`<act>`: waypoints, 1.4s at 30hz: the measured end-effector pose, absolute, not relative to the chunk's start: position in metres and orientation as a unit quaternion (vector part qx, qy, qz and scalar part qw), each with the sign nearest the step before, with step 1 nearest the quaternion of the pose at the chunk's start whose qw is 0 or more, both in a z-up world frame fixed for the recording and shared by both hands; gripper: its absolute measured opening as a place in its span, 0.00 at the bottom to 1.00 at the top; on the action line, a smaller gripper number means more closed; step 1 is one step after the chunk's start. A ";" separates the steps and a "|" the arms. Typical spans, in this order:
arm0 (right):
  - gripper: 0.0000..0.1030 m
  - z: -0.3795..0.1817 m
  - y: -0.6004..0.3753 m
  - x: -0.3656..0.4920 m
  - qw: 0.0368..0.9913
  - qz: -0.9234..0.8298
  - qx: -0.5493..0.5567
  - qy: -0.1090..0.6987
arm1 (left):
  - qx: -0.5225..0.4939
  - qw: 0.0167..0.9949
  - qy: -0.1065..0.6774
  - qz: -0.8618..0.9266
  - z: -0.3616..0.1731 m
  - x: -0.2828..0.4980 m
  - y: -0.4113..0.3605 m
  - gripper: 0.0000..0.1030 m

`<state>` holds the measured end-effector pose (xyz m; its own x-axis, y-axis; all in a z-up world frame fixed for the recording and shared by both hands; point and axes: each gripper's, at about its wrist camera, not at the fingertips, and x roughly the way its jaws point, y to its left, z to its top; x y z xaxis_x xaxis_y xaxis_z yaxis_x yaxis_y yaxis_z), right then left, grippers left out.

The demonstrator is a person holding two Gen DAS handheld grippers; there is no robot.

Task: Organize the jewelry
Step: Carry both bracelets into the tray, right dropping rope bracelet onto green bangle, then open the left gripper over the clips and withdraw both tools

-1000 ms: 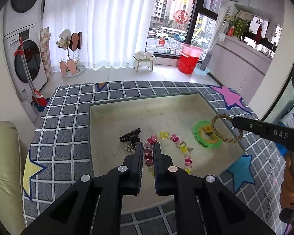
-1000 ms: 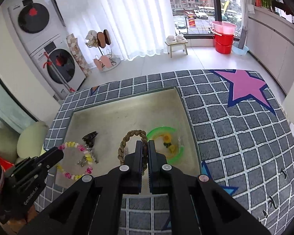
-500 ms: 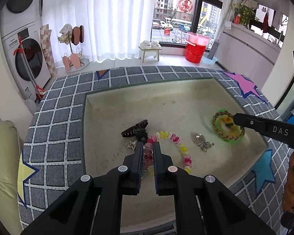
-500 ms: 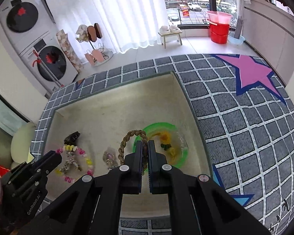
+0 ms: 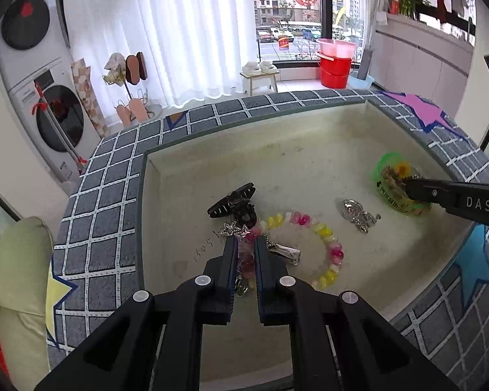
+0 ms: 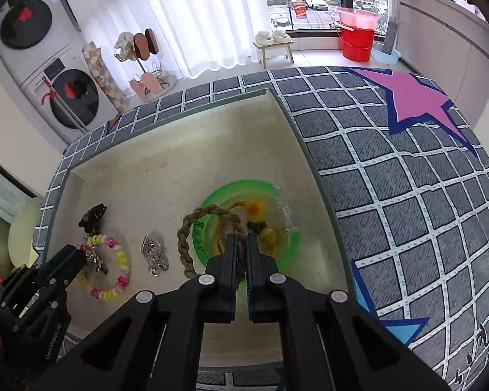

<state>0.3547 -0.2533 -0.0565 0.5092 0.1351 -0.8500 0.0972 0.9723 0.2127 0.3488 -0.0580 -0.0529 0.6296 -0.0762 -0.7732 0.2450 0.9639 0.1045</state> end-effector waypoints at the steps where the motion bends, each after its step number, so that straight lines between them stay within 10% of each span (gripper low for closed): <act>1: 0.06 -0.057 -0.252 0.355 0.860 0.011 0.115 0.497 | 0.104 0.897 0.420 -0.089 -0.053 0.349 -0.059 0.24; 25: 0.08 -0.039 -0.265 0.336 0.862 0.022 0.157 0.482 | 0.100 0.905 0.407 -0.068 -0.039 0.343 -0.057 0.24; 29: 0.58 -0.032 -0.265 0.333 0.868 0.020 0.158 0.470 | 0.088 0.907 0.408 -0.062 -0.035 0.344 -0.053 0.25; 30: 0.58 -0.031 -0.265 0.332 0.871 0.019 0.158 0.465 | 0.087 0.907 0.408 -0.061 -0.034 0.345 -0.053 0.31; 32: 0.58 -0.029 -0.264 0.331 0.872 0.024 0.158 0.463 | 0.085 0.910 0.403 -0.053 -0.032 0.344 -0.050 0.94; 33: 0.58 -0.028 -0.263 0.332 0.871 0.025 0.158 0.464 | 0.082 0.914 0.394 -0.049 -0.029 0.341 -0.049 1.00; 42: 0.58 -0.025 -0.258 0.330 0.871 0.024 0.148 0.468 | 0.077 0.921 0.377 -0.064 -0.017 0.334 -0.050 1.00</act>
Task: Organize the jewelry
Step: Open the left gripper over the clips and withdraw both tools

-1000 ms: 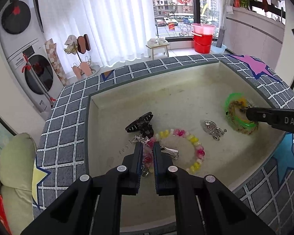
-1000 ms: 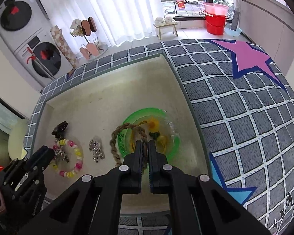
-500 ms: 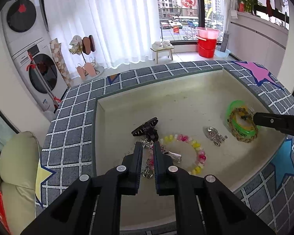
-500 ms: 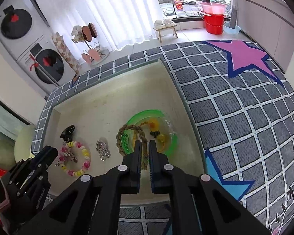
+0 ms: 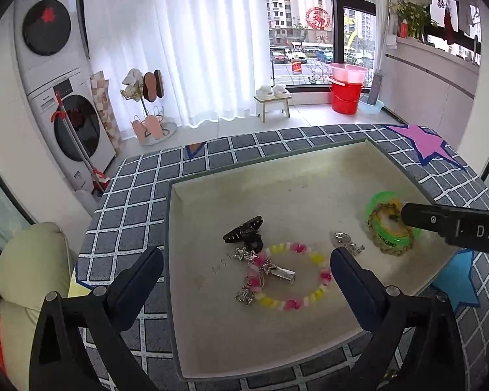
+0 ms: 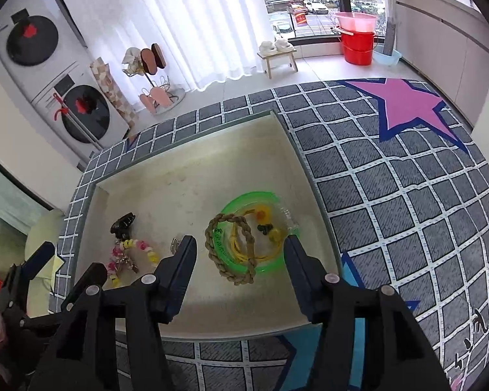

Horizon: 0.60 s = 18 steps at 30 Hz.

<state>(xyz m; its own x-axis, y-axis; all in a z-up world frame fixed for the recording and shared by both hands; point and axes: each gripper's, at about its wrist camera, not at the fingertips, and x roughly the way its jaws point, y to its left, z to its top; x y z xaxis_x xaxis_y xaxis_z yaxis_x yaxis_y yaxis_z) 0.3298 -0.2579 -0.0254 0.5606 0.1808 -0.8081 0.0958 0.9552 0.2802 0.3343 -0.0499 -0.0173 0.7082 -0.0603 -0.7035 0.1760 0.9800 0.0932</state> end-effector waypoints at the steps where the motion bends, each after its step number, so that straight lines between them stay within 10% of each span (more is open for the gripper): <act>1: 0.58 -0.025 -0.258 0.329 0.871 0.027 0.149 0.468 | 0.076 0.920 0.378 -0.064 -0.017 0.334 -0.049 1.00; 4: 0.63 -0.024 -0.258 0.327 0.870 0.029 0.153 0.467 | 0.080 0.919 0.382 -0.059 -0.017 0.331 -0.049 1.00; 6: 0.83 -0.022 -0.260 0.326 0.870 0.031 0.160 0.465 | 0.082 0.919 0.382 -0.059 -0.015 0.327 -0.048 1.00; 18: 1.00 -0.003 -0.249 0.306 0.890 0.041 0.140 0.433 | 0.086 0.914 0.390 -0.066 -0.012 0.307 -0.043 1.00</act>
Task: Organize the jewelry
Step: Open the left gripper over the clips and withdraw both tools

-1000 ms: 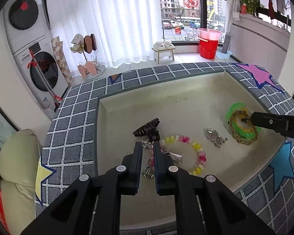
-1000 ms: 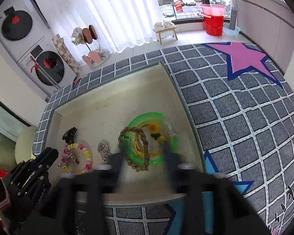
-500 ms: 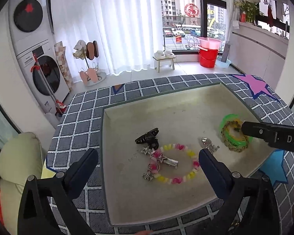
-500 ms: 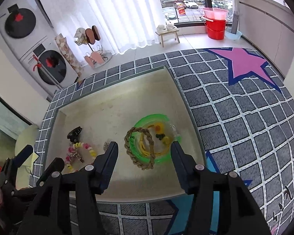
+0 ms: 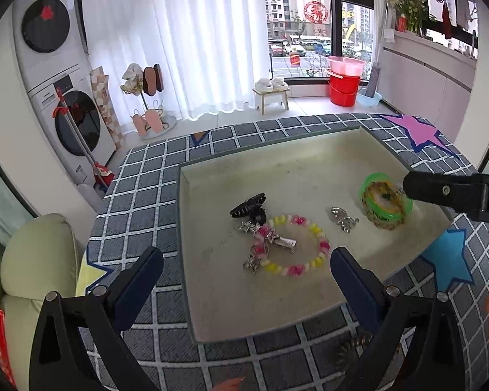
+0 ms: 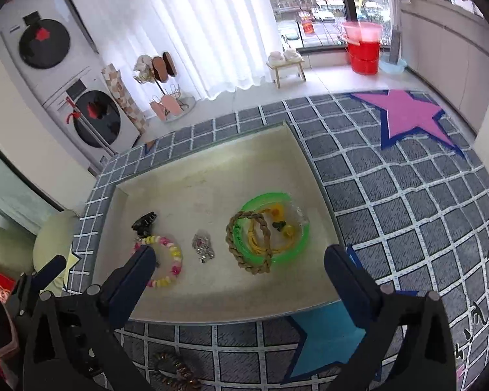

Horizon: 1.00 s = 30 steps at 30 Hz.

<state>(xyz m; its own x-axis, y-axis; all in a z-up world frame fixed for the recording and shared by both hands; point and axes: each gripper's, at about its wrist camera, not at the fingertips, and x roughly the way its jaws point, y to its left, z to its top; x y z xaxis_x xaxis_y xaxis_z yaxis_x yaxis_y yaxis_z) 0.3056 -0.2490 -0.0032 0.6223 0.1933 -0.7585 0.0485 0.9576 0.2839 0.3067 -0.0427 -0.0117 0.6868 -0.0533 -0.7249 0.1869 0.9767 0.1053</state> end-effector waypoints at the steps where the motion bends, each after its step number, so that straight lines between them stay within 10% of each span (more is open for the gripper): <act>1: 1.00 -0.001 -0.247 0.304 0.892 0.041 0.134 0.430 | 0.086 0.914 0.390 -0.066 -0.011 0.305 -0.042 1.00; 30: 1.00 0.016 -0.243 0.214 0.883 0.072 0.121 0.448 | 0.069 0.899 0.420 -0.105 -0.015 0.237 -0.034 1.00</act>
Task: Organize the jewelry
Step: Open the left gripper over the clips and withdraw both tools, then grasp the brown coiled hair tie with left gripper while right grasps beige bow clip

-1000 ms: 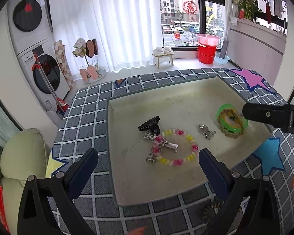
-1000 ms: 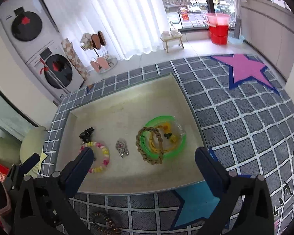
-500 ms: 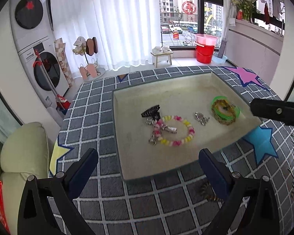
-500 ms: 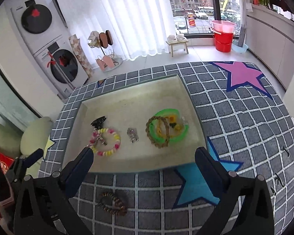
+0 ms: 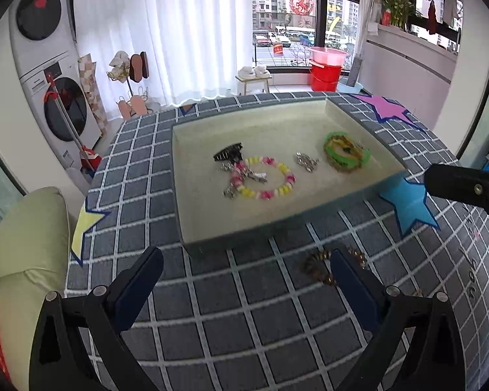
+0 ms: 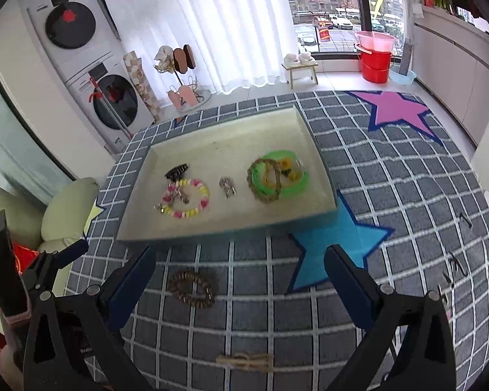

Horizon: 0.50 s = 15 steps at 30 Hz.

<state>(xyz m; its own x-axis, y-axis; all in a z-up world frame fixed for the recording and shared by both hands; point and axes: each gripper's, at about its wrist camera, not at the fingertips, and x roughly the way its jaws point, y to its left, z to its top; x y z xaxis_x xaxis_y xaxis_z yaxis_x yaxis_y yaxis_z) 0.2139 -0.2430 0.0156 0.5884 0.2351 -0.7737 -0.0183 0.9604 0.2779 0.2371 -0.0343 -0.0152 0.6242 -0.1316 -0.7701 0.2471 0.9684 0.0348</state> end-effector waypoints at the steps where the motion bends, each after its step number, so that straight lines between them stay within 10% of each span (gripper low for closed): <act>1: 1.00 0.014 -0.244 0.210 0.882 0.072 0.121 0.450 | 0.066 0.897 0.424 -0.106 -0.017 0.235 -0.035 1.00; 15: 1.00 -0.019 -0.246 0.157 0.873 0.078 0.073 0.476 | 0.069 0.879 0.455 -0.123 -0.042 0.211 -0.042 1.00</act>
<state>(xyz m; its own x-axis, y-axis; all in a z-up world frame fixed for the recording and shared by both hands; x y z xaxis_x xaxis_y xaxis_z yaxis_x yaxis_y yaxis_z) 0.1566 -0.2458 -0.0190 0.5354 0.2050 -0.8194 -0.0658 0.9773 0.2015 0.2115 -0.0420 -0.0421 0.5559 -0.1530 -0.8170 0.2790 0.9602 0.0100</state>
